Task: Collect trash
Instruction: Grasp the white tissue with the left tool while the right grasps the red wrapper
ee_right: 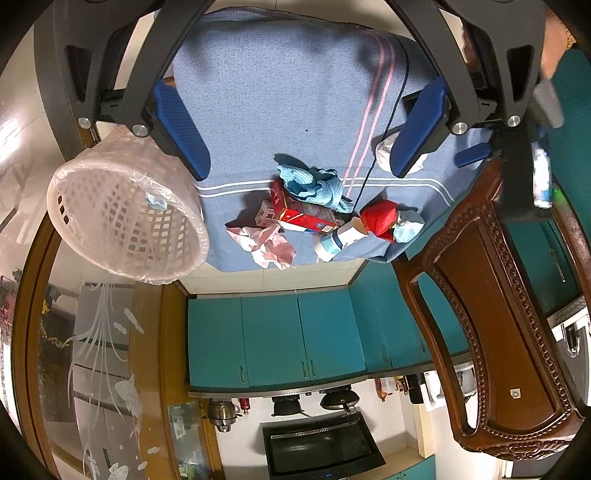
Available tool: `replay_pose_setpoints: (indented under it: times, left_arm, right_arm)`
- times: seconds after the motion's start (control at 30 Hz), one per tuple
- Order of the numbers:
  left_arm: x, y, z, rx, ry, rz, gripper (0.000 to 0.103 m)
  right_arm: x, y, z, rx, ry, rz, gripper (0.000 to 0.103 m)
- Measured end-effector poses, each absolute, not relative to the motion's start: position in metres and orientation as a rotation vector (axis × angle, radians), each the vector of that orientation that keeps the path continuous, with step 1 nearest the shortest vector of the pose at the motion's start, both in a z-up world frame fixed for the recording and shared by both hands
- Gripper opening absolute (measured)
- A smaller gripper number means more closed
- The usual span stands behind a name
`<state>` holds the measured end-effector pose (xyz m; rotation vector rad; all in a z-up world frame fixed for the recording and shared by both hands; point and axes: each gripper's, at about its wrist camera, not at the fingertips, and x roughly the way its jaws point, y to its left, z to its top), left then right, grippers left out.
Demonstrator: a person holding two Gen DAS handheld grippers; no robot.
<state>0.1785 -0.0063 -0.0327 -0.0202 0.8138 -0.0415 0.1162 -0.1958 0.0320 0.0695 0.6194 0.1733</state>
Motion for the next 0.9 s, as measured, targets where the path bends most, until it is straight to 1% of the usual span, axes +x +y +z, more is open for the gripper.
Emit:
replay_pose_setpoints:
  times: [0.1,0.13,0.2,0.23,0.27,0.3,0.33,0.4,0.47,0.53,0.63,0.7,0.77,0.87,0.9]
  left_arm:
    - [0.195,-0.009,-0.049,-0.003,0.851,-0.025,0.094]
    - [0.201,-0.009,-0.055,-0.012,0.872,-0.031,0.09]
    - [0.21,-0.009,-0.067,-0.021,0.915,-0.047,0.069]
    - [0.213,-0.009,-0.072,-0.024,0.938,-0.059,0.055]
    - [0.214,-0.008,-0.073,-0.024,0.937,-0.062,0.048]
    - [0.211,-0.007,-0.07,-0.017,0.919,-0.061,0.037]
    - [0.209,-0.006,-0.065,-0.014,0.912,-0.064,0.032]
    - [0.2,0.001,-0.044,-0.055,0.863,-0.082,0.029]
    - [0.18,0.013,-0.008,-0.08,0.748,-0.076,0.029]
    - [0.15,0.027,0.031,-0.076,0.592,-0.05,0.029]
    - [0.118,0.043,0.067,-0.08,0.432,-0.045,0.029]
    - [0.106,0.052,0.081,-0.088,0.36,-0.024,0.029]
    - [0.102,0.064,0.088,-0.125,0.33,-0.018,0.029]
    - [0.101,0.072,0.087,-0.147,0.333,-0.01,0.029]
    - [0.102,0.072,0.086,-0.143,0.335,-0.008,0.029]
  right_arm:
    - [0.118,-0.193,0.03,0.067,0.62,0.173,0.096]
    - [0.119,-0.192,0.029,0.062,0.619,0.173,0.096]
    - [0.12,-0.19,0.026,0.054,0.62,0.173,0.096]
    - [0.121,-0.188,0.024,0.05,0.622,0.173,0.096]
    - [0.122,-0.186,0.023,0.044,0.624,0.174,0.096]
    - [0.122,-0.186,0.022,0.039,0.623,0.175,0.096]
    - [0.122,-0.185,0.021,0.034,0.621,0.177,0.096]
    - [0.124,-0.182,0.019,0.025,0.619,0.18,0.096]
    - [0.129,-0.178,0.016,0.02,0.627,0.186,0.096]
    - [0.135,-0.17,0.013,0.004,0.635,0.19,0.096]
    - [0.15,-0.143,0.006,-0.052,0.648,0.222,0.096]
    - [0.161,-0.118,0.0,-0.107,0.646,0.243,0.096]
    - [0.175,-0.091,-0.006,-0.158,0.649,0.265,0.096]
    - [0.207,-0.053,-0.015,-0.2,0.671,0.276,0.095]
    - [0.217,-0.045,-0.019,-0.209,0.678,0.271,0.093]
